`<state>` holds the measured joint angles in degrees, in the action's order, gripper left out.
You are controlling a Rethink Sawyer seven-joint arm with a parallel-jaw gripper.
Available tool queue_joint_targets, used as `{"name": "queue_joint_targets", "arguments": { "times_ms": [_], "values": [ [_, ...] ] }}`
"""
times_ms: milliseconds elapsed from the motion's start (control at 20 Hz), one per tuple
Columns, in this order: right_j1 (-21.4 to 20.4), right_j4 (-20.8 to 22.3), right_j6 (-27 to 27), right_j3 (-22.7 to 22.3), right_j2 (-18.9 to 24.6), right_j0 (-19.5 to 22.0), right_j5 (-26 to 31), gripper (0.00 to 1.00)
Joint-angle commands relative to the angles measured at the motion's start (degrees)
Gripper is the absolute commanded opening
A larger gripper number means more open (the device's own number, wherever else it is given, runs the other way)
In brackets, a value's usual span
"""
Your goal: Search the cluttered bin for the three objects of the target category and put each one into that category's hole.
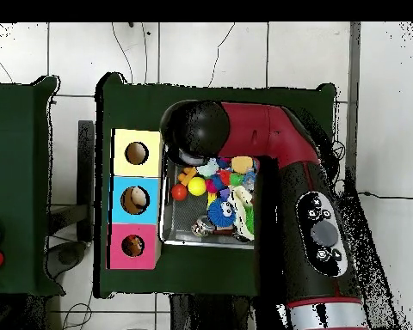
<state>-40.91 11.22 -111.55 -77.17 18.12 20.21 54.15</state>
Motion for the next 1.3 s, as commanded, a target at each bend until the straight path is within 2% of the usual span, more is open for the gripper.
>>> {"name": "queue_joint_targets", "arguments": {
  "times_ms": [50,1000,1300],
  "values": [
    [2.43,4.07,9.54,-5.13,4.02,0.94,-3.29,0.0],
    [2.65,5.12,10.12,-4.86,4.95,2.0,-2.66,0.0],
    [1.54,5.38,9.18,-7.53,5.38,2.73,-4.81,0.0]
  ]
}}
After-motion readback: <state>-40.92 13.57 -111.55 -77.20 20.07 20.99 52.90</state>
